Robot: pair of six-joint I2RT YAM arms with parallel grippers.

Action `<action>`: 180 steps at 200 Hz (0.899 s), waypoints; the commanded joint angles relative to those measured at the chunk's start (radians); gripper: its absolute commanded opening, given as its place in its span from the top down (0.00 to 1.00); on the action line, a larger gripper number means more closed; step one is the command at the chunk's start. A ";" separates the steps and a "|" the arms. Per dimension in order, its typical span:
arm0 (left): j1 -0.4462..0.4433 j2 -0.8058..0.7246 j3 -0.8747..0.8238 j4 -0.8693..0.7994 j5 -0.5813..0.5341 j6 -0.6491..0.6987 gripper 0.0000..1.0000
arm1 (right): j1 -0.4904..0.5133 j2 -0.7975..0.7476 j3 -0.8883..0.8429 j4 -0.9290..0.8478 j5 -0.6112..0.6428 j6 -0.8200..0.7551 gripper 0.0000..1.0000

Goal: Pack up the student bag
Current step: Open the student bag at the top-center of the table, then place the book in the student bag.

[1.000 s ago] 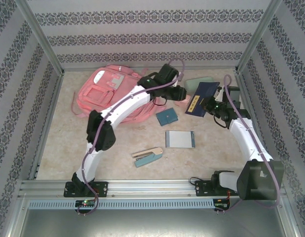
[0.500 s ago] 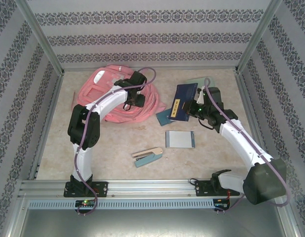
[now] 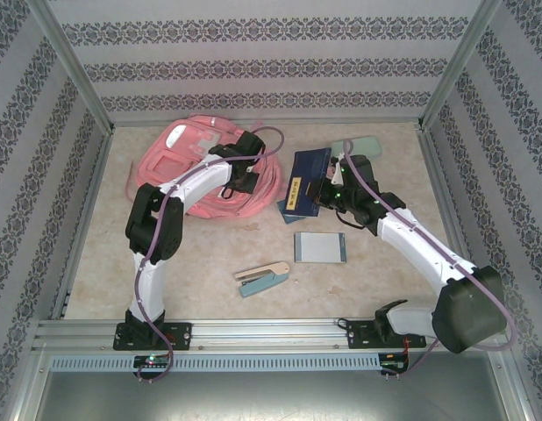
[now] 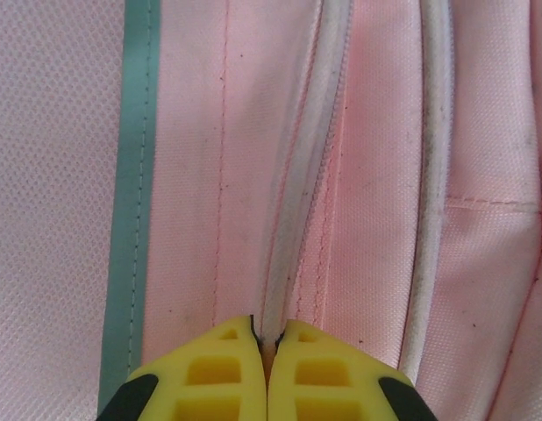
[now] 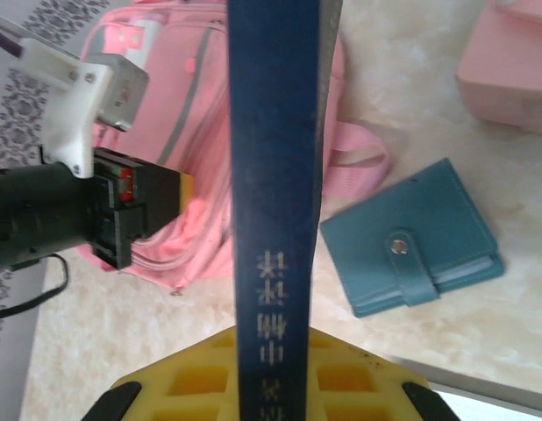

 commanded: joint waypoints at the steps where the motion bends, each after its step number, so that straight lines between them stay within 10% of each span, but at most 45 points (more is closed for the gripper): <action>1: 0.009 -0.074 0.003 -0.033 -0.058 -0.022 1.00 | 0.007 0.018 -0.023 0.165 -0.032 0.080 1.00; 81: 0.066 -0.284 0.133 -0.100 0.064 -0.110 1.00 | 0.018 0.192 -0.055 0.539 -0.120 0.331 1.00; 180: 0.205 -0.347 0.177 -0.074 0.338 -0.190 1.00 | 0.146 0.641 0.303 0.778 -0.146 0.522 1.00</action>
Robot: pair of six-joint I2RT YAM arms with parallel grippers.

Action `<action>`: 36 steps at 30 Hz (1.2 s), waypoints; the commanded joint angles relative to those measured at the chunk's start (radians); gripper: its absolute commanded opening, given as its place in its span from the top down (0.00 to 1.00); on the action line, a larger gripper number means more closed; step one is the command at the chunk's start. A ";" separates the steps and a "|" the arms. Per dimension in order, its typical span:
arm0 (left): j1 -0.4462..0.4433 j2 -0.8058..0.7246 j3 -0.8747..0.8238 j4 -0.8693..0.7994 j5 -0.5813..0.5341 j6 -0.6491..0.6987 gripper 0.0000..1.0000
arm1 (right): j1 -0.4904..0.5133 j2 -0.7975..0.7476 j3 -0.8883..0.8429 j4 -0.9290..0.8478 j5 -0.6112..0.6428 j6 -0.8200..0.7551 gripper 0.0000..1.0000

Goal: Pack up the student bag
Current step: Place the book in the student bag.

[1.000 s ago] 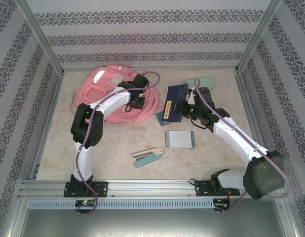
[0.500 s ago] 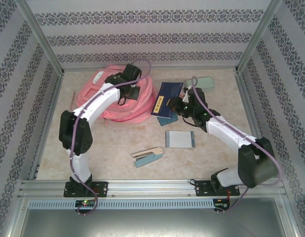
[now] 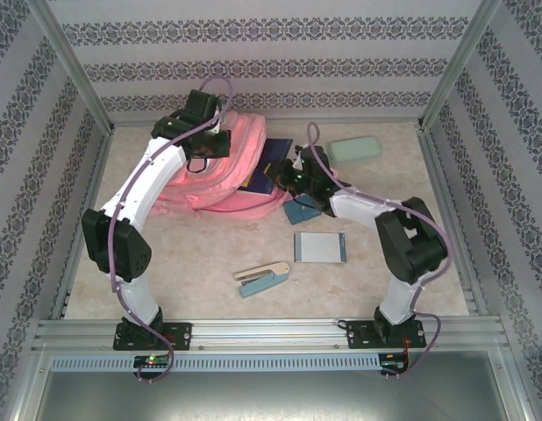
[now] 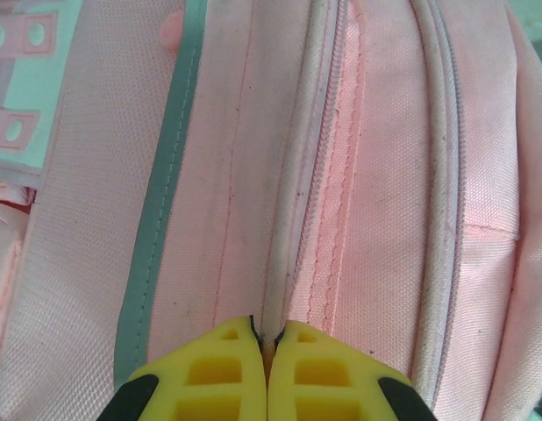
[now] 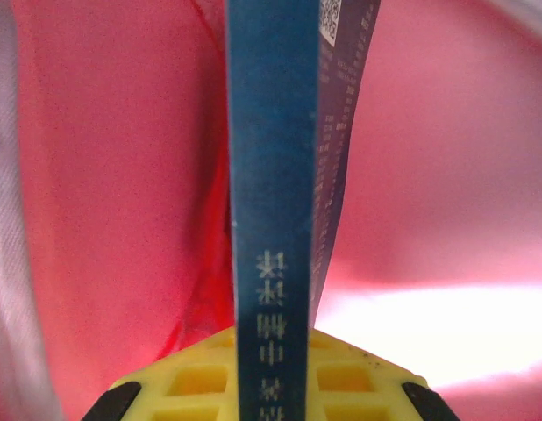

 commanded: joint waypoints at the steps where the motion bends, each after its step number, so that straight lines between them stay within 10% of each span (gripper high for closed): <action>1: 0.038 -0.077 0.027 0.057 0.095 -0.049 1.00 | 0.035 0.099 0.124 0.161 -0.017 0.084 1.00; 21: 0.090 0.002 0.150 0.069 0.232 -0.127 1.00 | 0.173 0.653 0.744 0.114 0.120 0.293 1.00; 28: 0.098 -0.003 0.143 0.059 0.225 -0.115 1.00 | 0.183 0.585 0.767 -0.115 0.100 0.163 0.49; 36: 0.115 -0.013 0.118 0.071 0.222 -0.114 1.00 | 0.167 0.492 0.799 -0.418 0.072 0.020 0.51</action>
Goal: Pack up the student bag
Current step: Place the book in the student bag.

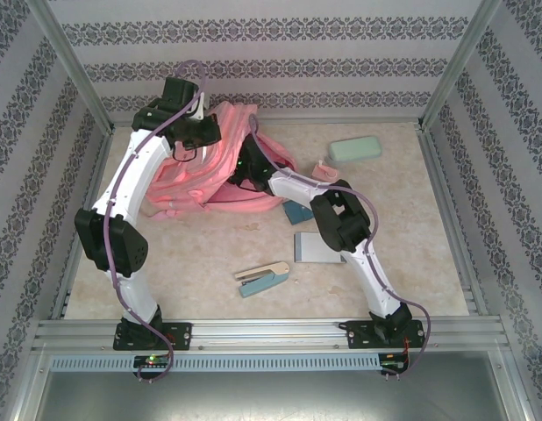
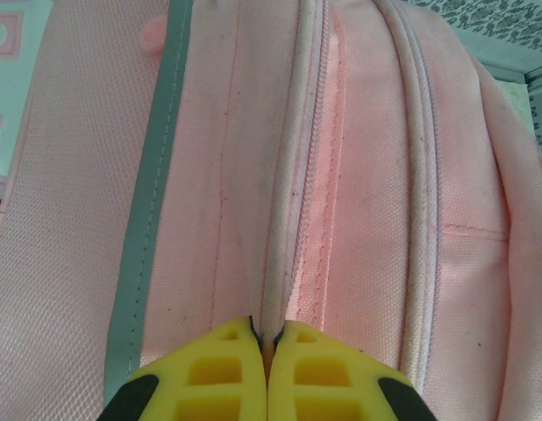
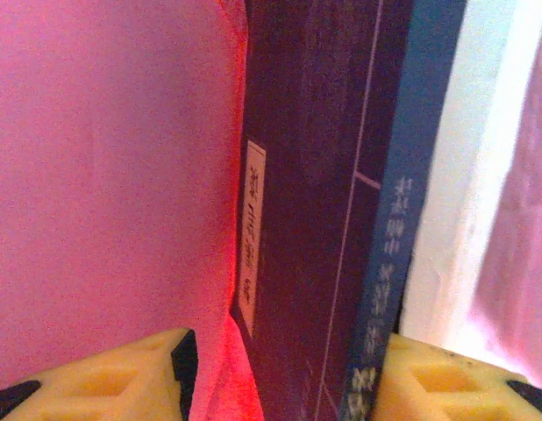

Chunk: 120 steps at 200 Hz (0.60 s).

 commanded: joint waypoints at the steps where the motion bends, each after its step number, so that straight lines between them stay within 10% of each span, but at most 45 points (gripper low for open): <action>1: 0.014 -0.036 0.025 0.079 0.026 -0.010 1.00 | -0.004 -0.083 0.022 -0.151 -0.013 -0.096 0.51; 120: 0.019 -0.069 -0.089 0.124 0.041 -0.003 1.00 | -0.069 -0.491 -0.421 -0.291 0.078 -0.324 0.47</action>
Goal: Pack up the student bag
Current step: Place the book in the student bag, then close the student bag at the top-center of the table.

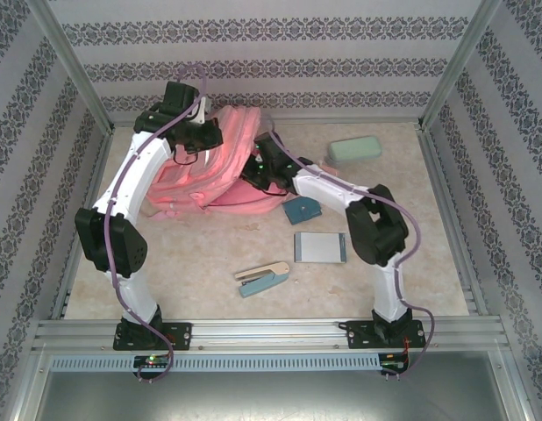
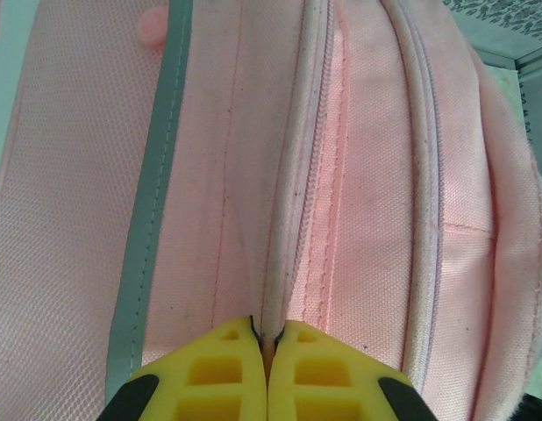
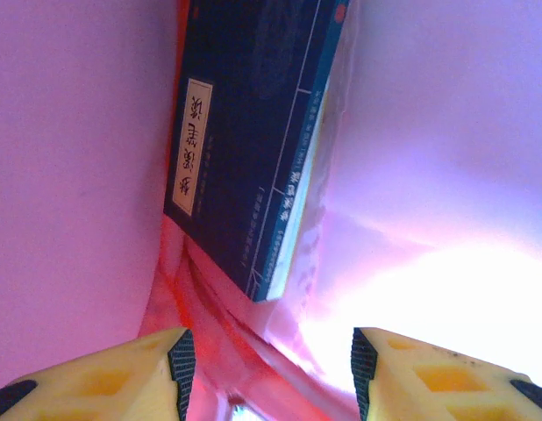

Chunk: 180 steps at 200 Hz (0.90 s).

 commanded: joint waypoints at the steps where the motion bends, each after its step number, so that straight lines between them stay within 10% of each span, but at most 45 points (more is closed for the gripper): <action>1: 0.013 -0.060 -0.022 0.082 -0.007 -0.003 1.00 | -0.025 -0.124 -0.111 -0.042 0.041 -0.095 0.47; 118: -0.058 -0.085 -0.303 0.179 0.006 -0.009 0.97 | -0.197 -0.647 -0.741 -0.210 0.191 -0.216 0.44; 180: -0.207 -0.162 -0.408 0.135 -0.175 -0.046 0.52 | -0.301 -0.754 -0.876 -0.261 0.184 -0.279 0.43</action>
